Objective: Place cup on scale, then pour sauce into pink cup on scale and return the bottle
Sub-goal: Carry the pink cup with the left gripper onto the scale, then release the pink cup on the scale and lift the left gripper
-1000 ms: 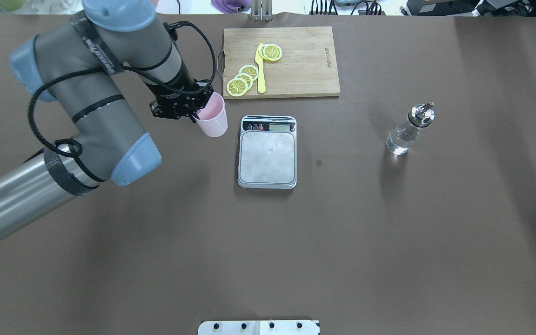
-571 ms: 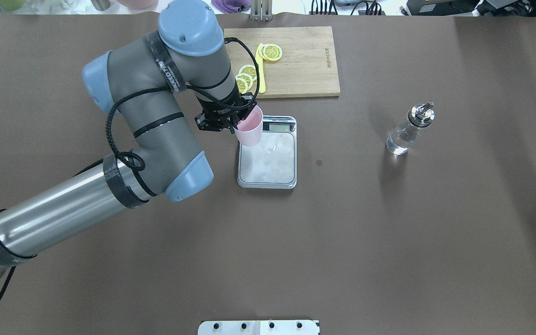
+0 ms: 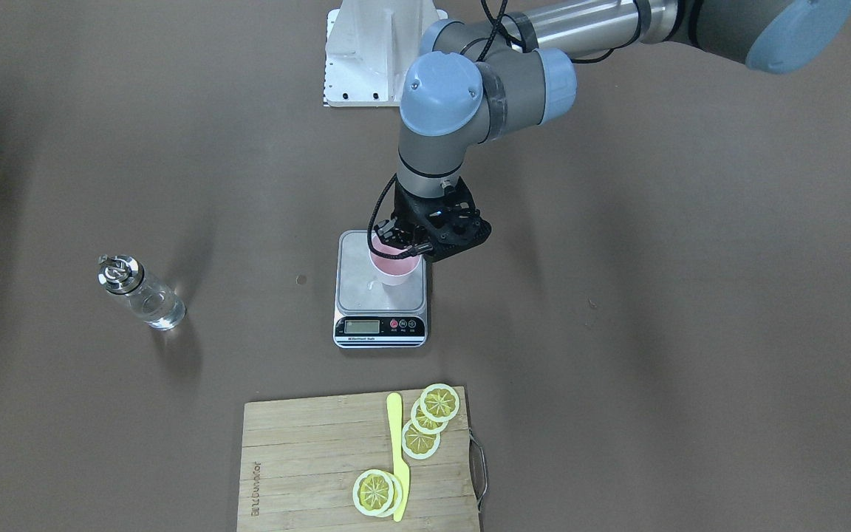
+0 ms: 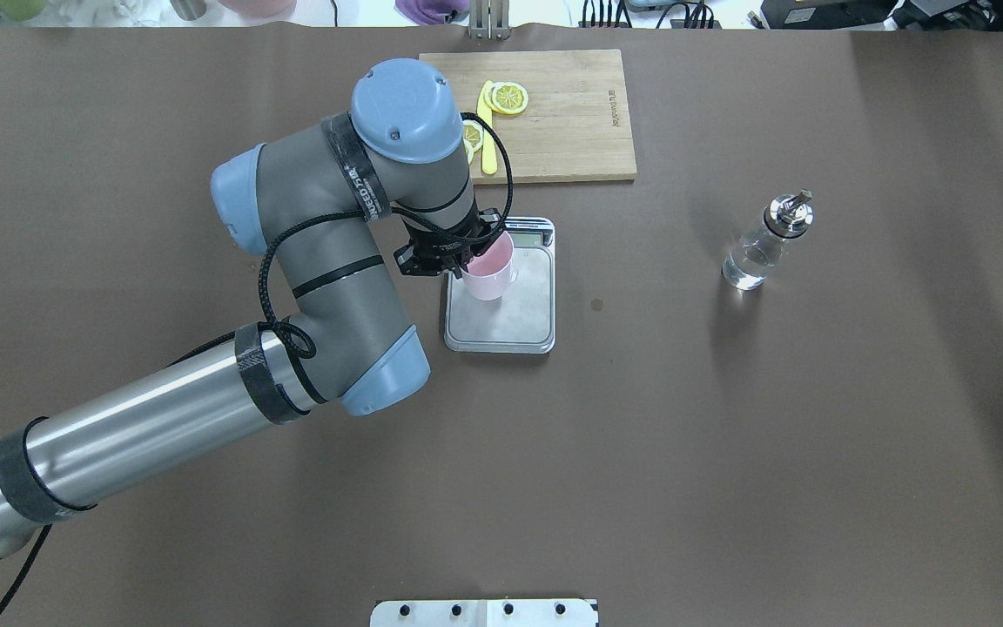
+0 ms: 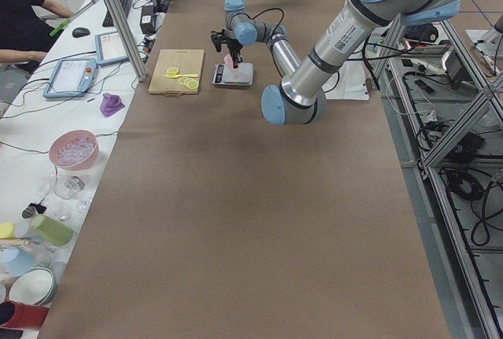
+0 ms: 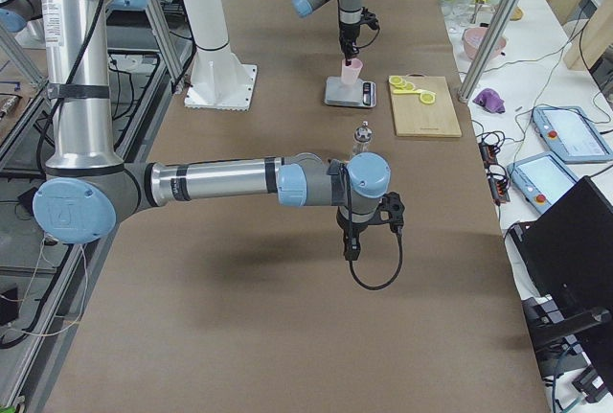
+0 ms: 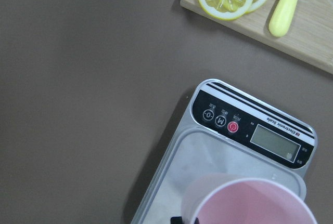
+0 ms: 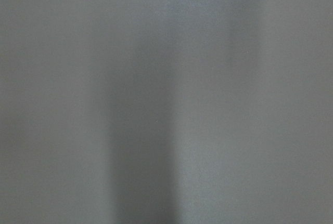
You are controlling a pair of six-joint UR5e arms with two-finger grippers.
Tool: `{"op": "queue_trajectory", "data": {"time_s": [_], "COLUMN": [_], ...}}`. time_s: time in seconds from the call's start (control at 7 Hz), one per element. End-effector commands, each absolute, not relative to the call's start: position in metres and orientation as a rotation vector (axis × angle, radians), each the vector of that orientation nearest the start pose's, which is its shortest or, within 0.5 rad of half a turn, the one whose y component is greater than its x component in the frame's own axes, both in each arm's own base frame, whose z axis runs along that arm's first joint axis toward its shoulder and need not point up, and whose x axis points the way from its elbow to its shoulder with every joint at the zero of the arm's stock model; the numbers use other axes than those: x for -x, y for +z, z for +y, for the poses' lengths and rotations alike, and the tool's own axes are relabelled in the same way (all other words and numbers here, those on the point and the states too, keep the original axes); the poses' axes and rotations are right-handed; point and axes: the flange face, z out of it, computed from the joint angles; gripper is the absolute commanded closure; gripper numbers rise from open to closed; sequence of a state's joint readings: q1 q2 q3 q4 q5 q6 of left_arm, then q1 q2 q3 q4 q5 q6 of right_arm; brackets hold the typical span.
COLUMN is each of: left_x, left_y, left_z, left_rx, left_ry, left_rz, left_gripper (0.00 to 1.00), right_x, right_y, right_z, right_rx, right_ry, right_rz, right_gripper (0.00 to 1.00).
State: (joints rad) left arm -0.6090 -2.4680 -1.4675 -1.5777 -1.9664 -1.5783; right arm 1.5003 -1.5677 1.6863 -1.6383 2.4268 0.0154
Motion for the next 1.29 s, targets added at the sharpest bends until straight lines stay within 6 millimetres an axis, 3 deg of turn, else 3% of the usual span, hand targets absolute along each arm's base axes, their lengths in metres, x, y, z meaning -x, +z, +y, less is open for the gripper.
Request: {"op": "queue_trajectory", "data": {"time_s": [0.0, 0.14, 0.29, 0.43, 0.71, 0.86, 1.0, 1.14], "left_x": [-0.562, -0.562, -0.561, -0.561, -0.55, -0.536, -0.514, -0.493], "left_y": [0.142, 0.141, 0.139, 0.138, 0.124, 0.113, 0.101, 0.095], "left_z": [-0.495, -0.495, -0.495, -0.495, -0.493, -0.49, -0.493, -0.487], "left_rx": [0.133, 0.132, 0.13, 0.143, 0.106, 0.095, 0.085, 0.066], "left_ry": [-0.415, -0.414, -0.418, -0.447, -0.443, -0.44, -0.451, -0.42], "left_rz": [0.869, 0.871, 0.873, 0.873, 0.904, 0.926, 0.942, 0.913], "left_gripper": [1.0, 0.94, 0.38, 0.03, 0.02, 0.02, 0.02, 0.02], "right_x": [-0.023, -0.023, -0.023, -0.023, -0.02, -0.012, -0.009, 0.001], "right_y": [0.601, 0.6, 0.601, 0.601, 0.591, 0.574, 0.554, 0.508], "right_z": [-0.497, -0.497, -0.497, -0.497, -0.504, -0.516, -0.516, -0.511], "right_rx": [-0.012, -0.014, -0.013, -0.013, -0.03, -0.055, -0.095, -0.181], "right_ry": [-0.074, -0.075, -0.076, -0.076, -0.087, -0.113, -0.144, -0.212], "right_rz": [-0.857, -0.857, -0.857, -0.857, -0.858, -0.86, -0.86, -0.856], "right_gripper": [0.0, 0.0, 0.0, 0.0, 0.0, 0.0, 0.0, 0.0]}}
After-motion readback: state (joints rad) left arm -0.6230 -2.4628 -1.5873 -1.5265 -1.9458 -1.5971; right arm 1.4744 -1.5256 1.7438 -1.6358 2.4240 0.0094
